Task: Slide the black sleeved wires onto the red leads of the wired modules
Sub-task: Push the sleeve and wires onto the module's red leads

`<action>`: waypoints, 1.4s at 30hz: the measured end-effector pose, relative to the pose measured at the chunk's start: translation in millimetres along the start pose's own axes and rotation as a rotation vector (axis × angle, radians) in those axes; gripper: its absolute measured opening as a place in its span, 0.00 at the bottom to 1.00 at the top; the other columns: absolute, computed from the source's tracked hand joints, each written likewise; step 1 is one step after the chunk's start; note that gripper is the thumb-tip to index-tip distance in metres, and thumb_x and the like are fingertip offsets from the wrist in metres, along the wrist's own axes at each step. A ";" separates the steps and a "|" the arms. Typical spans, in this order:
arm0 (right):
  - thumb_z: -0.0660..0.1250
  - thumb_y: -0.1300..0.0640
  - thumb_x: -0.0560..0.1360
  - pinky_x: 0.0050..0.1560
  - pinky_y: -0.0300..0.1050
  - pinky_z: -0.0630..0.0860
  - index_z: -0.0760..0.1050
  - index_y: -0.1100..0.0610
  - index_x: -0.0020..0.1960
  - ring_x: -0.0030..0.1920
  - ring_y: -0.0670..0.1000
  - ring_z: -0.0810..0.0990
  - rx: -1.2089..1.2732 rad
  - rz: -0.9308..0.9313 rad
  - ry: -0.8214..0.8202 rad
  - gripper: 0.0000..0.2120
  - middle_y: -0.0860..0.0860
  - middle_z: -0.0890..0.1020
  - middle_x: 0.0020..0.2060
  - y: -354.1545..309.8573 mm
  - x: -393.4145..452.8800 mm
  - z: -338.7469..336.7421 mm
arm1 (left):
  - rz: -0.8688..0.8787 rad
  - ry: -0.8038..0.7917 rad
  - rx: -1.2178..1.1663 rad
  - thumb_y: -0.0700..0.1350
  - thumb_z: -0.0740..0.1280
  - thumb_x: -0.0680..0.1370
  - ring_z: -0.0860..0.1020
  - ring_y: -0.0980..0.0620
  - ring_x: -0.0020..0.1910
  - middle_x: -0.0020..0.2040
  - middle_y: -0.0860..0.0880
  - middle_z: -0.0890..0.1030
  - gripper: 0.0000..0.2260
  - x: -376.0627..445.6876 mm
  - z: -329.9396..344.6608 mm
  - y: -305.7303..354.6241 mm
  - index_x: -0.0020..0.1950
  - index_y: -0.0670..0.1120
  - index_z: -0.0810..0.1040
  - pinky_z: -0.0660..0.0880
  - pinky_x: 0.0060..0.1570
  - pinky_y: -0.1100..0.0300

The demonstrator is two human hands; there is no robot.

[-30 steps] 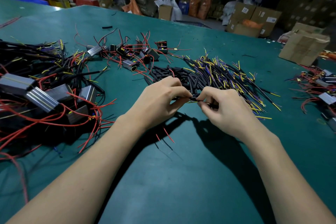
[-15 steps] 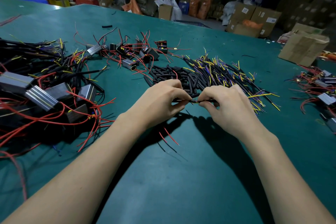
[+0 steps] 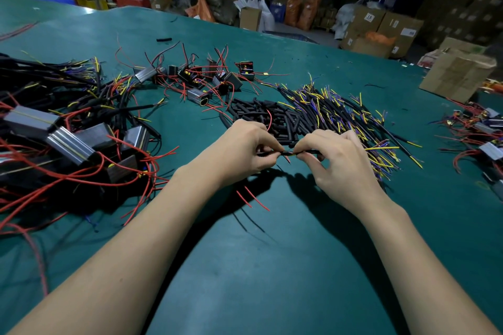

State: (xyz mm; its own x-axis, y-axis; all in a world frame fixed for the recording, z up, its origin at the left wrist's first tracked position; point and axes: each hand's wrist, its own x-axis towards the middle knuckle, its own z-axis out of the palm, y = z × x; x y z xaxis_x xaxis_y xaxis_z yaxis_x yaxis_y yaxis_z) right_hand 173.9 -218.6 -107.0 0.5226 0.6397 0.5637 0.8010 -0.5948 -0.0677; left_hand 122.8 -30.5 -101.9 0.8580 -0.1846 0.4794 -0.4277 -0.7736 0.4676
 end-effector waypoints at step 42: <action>0.72 0.67 0.72 0.43 0.37 0.74 0.78 0.59 0.43 0.38 0.46 0.78 0.445 0.169 0.079 0.05 0.47 0.79 0.34 3.9 3.4 11.0 | 0.051 0.129 -0.014 0.41 0.70 0.76 0.77 0.47 0.40 0.42 0.46 0.79 0.06 -0.1 15.3 0.6 0.50 0.45 0.85 0.75 0.40 0.51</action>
State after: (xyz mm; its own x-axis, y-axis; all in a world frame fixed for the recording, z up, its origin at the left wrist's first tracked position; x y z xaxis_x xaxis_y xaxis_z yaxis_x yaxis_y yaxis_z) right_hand 181.9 -213.5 -114.4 0.6461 0.5027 0.5743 0.7631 -0.4103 -0.4993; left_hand 126.9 -40.3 -113.0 0.7916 -0.1433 0.5940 -0.4748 -0.7562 0.4503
